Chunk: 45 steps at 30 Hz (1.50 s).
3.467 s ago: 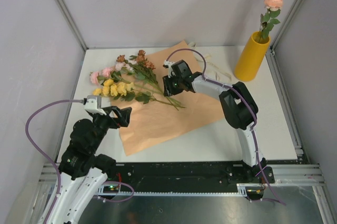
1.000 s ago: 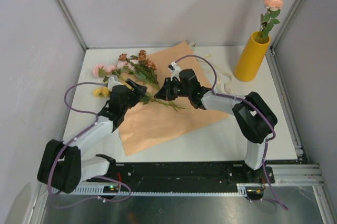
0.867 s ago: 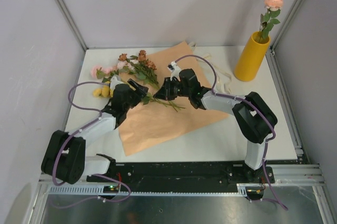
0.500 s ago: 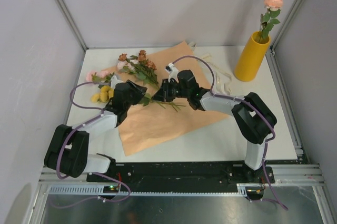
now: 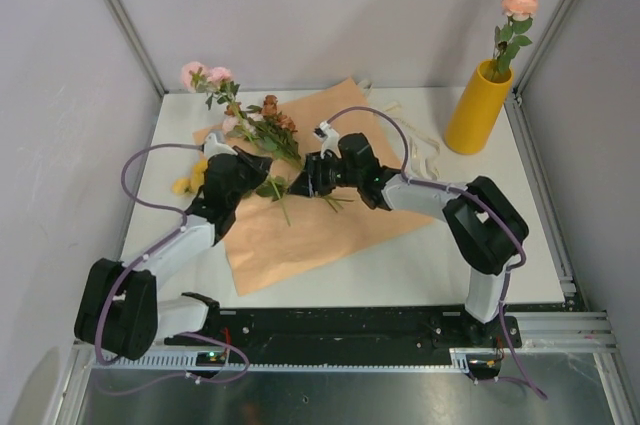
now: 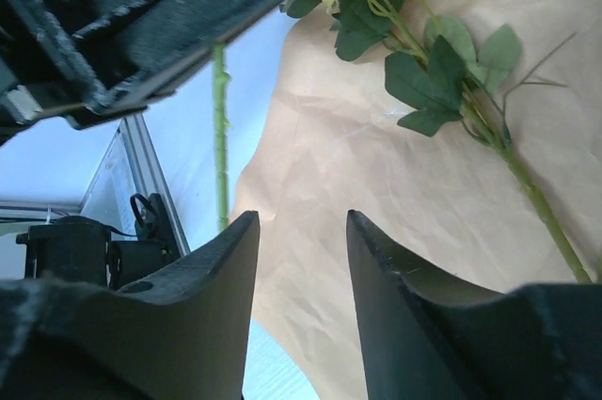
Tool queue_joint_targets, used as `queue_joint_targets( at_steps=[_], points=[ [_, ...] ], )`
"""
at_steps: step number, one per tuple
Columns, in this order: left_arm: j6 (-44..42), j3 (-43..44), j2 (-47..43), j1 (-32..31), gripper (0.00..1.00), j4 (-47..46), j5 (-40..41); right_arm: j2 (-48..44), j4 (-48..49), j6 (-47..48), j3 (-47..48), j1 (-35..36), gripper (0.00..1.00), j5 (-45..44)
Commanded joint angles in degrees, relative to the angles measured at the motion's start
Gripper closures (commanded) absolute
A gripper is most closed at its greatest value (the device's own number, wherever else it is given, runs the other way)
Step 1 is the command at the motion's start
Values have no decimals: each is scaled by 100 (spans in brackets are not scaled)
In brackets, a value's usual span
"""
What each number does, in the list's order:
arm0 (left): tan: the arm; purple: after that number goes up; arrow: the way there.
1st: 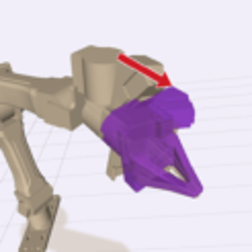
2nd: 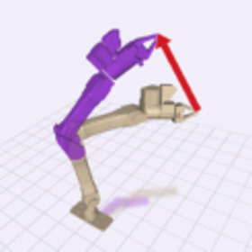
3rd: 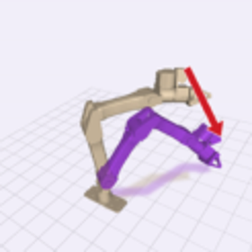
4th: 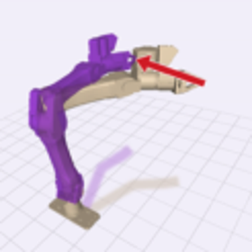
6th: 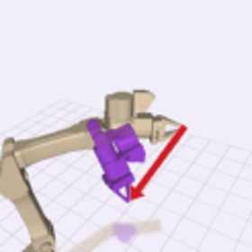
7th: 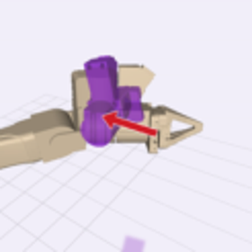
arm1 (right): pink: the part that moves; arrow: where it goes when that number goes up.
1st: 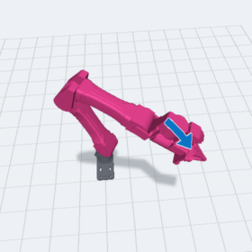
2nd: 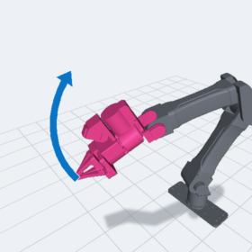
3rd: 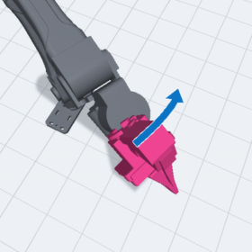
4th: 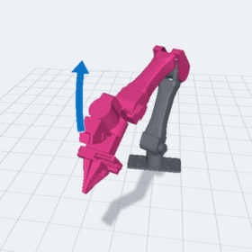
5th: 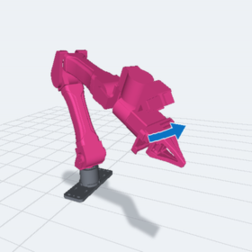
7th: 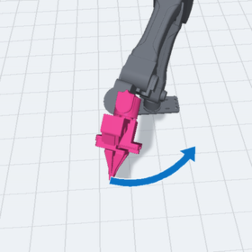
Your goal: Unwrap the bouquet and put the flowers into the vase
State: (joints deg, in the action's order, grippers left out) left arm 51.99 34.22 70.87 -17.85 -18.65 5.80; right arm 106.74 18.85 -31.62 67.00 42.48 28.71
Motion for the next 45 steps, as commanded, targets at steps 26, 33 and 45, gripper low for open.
queue_joint_targets(
  at_steps=[26,33,45],
  points=[
    [-2946,545,-3313,-334,100,3707,-2702,-1531,1299,-862,-172,-82,29,2],
    [-3084,166,-3970,-389,100,3791,-3154,-1182,1160,-970,370,171,31,-304],
    [-3212,139,-4114,-439,100,3952,-3183,-865,1236,-1086,943,407,87,-446]
  ],
)
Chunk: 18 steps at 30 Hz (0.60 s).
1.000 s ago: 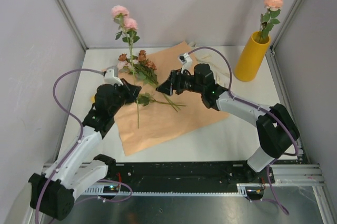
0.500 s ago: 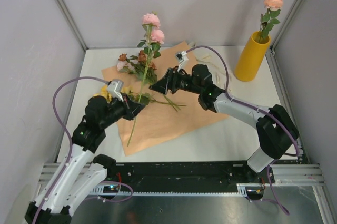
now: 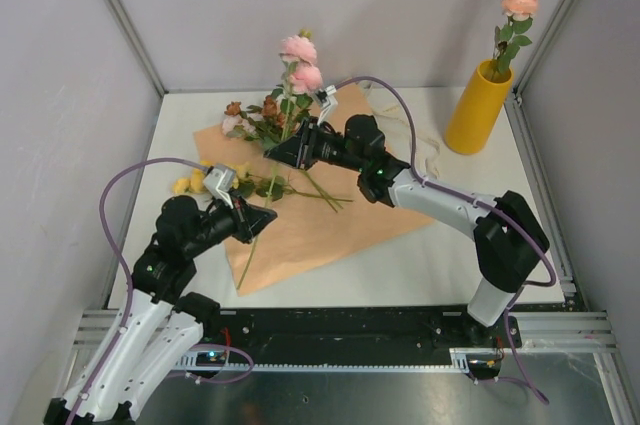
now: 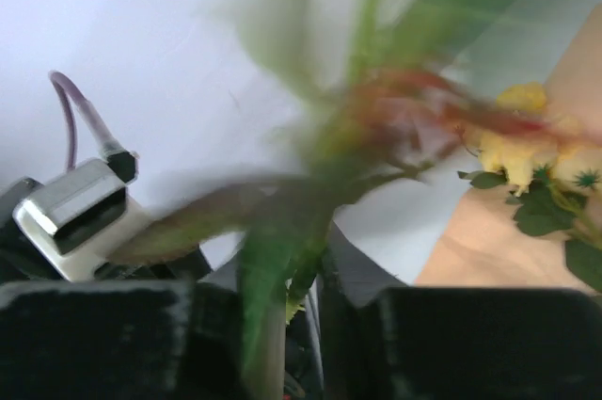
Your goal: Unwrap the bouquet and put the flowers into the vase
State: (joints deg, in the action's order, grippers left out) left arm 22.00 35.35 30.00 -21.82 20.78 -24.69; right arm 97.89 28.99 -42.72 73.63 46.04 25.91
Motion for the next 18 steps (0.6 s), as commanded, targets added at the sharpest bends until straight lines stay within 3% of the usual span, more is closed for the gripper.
queue_joint_targets(
  at_steps=[1,2,4,5,6,7,8,11,18],
  points=[
    [-226,38,-37,-41,97,38,-89,7,225,96,283,48,94,-188],
    [-238,44,-46,-41,93,79,-32,-35,223,171,283,42,97,-216],
    [-244,67,-64,-41,71,140,88,-156,153,390,284,-26,99,-295],
    [-242,89,-69,-41,54,183,153,-226,95,543,288,-100,100,-327],
    [-241,118,-75,-41,27,248,243,-341,-18,671,291,-208,100,-369],
    [-258,142,-74,-41,14,307,314,-446,-118,881,292,-305,100,-421],
    [-271,166,-82,-41,7,372,385,-582,-248,1056,292,-442,100,-473],
    [-321,218,-104,-41,1,472,556,-1013,-600,1839,340,-852,100,-793],
    [-347,282,-393,-41,0,680,1387,-1914,-2078,3883,1067,-1760,100,-2052]
  ],
)
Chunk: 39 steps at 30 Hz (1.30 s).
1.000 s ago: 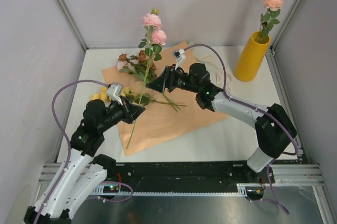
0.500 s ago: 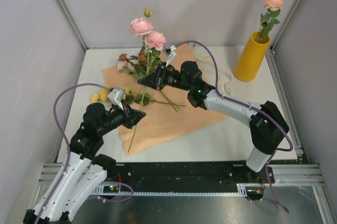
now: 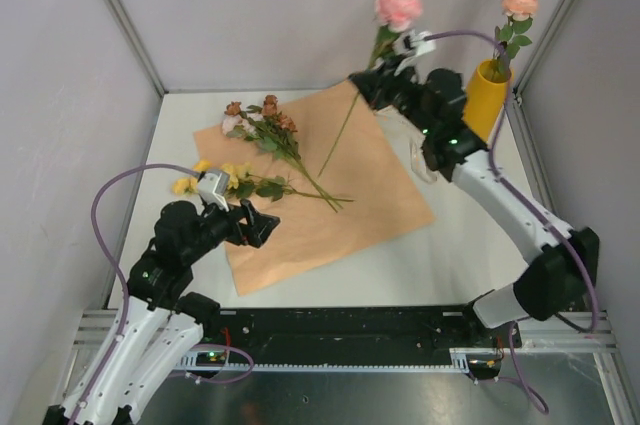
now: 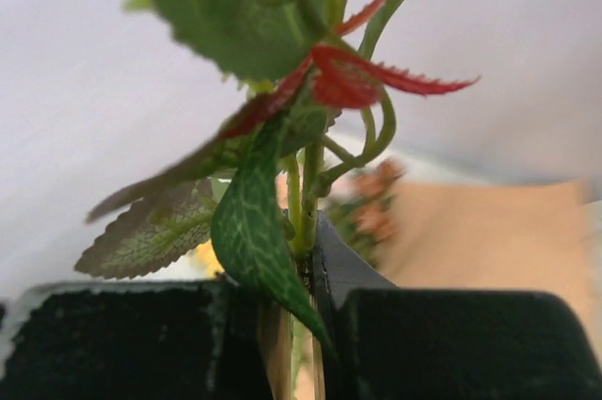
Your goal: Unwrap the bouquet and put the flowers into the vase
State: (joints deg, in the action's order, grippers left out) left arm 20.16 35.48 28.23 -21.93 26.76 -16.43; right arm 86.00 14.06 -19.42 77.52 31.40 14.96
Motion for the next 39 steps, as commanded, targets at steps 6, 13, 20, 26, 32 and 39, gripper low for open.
queue_joint_targets(
  at_steps=[6,13,20,26,32,39],
  points=[
    [-128,271,-383,-30,0,115,834,-977,-208,2725,1116,-1256,100,-1783],
    [-103,278,-402,-30,0,120,737,-449,326,2961,2081,-2470,100,-1984],
    [-122,277,-477,-30,0,120,778,131,311,2894,2742,-3022,100,-2115],
    [-118,275,-535,-30,0,122,825,325,78,2964,2727,-3086,100,-2234],
    [-118,270,-537,-31,0,123,841,367,-177,3225,2727,-3087,100,-2406],
    [-111,275,-538,-31,0,122,857,283,-594,3322,3044,-3087,100,-2382]
  ],
)
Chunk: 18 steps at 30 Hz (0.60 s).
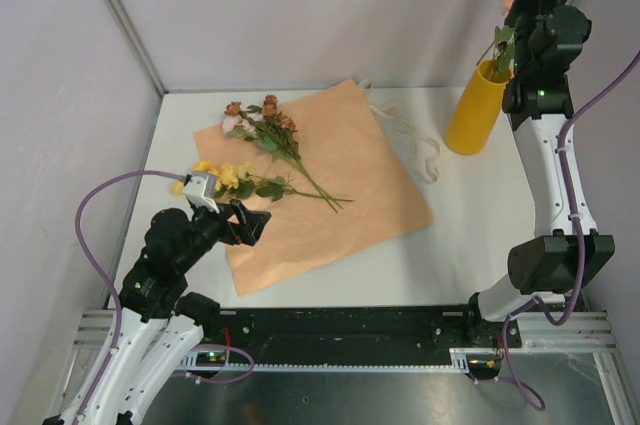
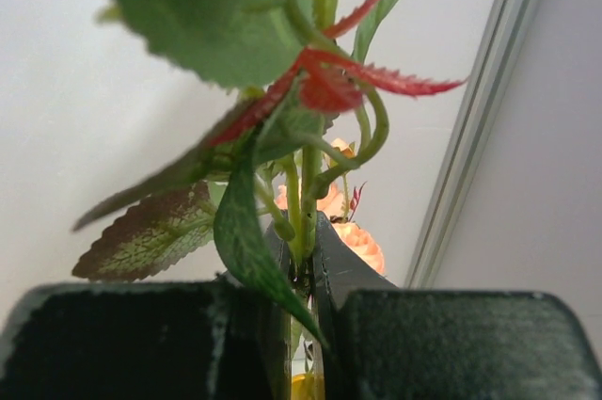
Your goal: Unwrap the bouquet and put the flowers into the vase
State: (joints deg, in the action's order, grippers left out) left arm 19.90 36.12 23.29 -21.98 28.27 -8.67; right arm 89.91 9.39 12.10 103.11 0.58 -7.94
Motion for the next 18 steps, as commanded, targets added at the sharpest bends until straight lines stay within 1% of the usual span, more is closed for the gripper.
queue_joint_targets(
  at_steps=[1,5,9,13,18],
  points=[
    [-84,211,-48,-31,0,-31,87,-124,-221,170,558,-5,100,-92],
    [-79,209,-59,-26,0,-21,117,-155,-522,172,810,-6,100,-140],
    [-77,211,-61,-26,0,-15,119,-188,-707,171,870,-5,100,-141],
    [-79,207,-62,-26,0,-18,124,-160,-740,112,748,-5,100,-146],
    [-67,203,-72,-26,0,-10,144,-88,-732,-113,502,-214,100,-31]
  ],
)
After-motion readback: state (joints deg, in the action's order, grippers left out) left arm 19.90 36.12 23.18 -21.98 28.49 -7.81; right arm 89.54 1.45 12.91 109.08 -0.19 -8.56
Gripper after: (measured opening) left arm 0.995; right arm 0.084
